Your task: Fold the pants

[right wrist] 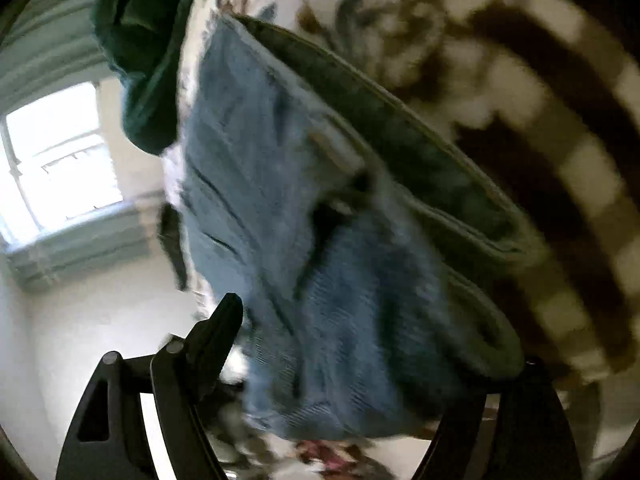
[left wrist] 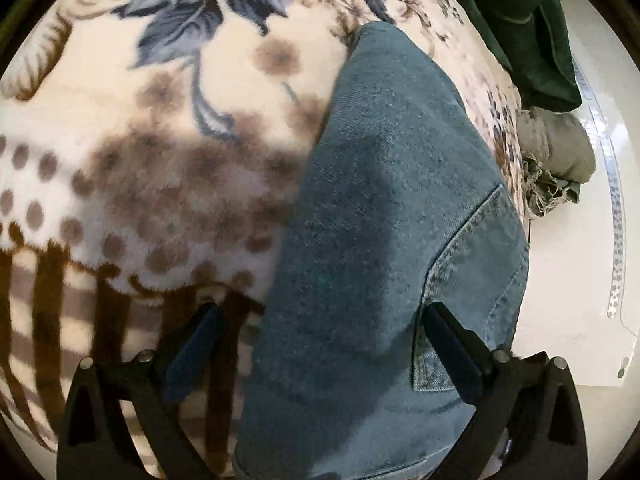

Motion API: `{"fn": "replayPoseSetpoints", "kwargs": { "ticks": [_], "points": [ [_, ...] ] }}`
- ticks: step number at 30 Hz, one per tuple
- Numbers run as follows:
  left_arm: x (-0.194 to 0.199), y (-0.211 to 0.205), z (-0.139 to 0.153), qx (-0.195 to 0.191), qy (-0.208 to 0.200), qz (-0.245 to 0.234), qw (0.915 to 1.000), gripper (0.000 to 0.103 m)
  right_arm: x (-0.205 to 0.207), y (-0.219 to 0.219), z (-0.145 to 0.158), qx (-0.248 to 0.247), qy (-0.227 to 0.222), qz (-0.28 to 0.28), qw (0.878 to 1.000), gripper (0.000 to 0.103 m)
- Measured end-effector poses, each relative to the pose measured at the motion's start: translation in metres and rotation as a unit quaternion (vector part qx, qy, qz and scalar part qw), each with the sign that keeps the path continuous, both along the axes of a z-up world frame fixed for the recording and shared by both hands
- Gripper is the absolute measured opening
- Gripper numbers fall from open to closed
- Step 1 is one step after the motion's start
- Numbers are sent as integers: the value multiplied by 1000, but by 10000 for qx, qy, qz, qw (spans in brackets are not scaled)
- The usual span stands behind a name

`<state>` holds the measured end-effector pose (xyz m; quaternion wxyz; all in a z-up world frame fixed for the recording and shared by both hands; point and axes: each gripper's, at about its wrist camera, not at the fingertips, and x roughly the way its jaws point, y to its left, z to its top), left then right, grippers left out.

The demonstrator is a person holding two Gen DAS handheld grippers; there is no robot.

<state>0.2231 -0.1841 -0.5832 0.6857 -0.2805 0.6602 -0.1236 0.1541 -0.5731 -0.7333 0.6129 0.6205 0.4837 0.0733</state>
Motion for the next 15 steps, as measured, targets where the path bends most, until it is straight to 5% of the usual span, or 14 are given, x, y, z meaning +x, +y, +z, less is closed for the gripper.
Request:
{"fn": "replayPoseSetpoints", "kwargs": {
  "ticks": [2,7,11,13,15],
  "points": [
    [0,3,0,-57,23,46,10000,103,2,-1,8,76,-329,6,9994,83],
    [1,11,-7,-193,63,85,9998,103,17,10,-13,-250,30,376,9990,83],
    [5,17,-12,-316,222,245,9990,103,29,22,-2,-411,-132,475,9979,83],
    [7,17,-12,-352,255,309,9986,103,29,30,4,-630,-148,558,9963,77],
    [6,17,-8,-357,150,306,9988,98,27,26,6,-814,-138,624,9946,60]
  ]
}}
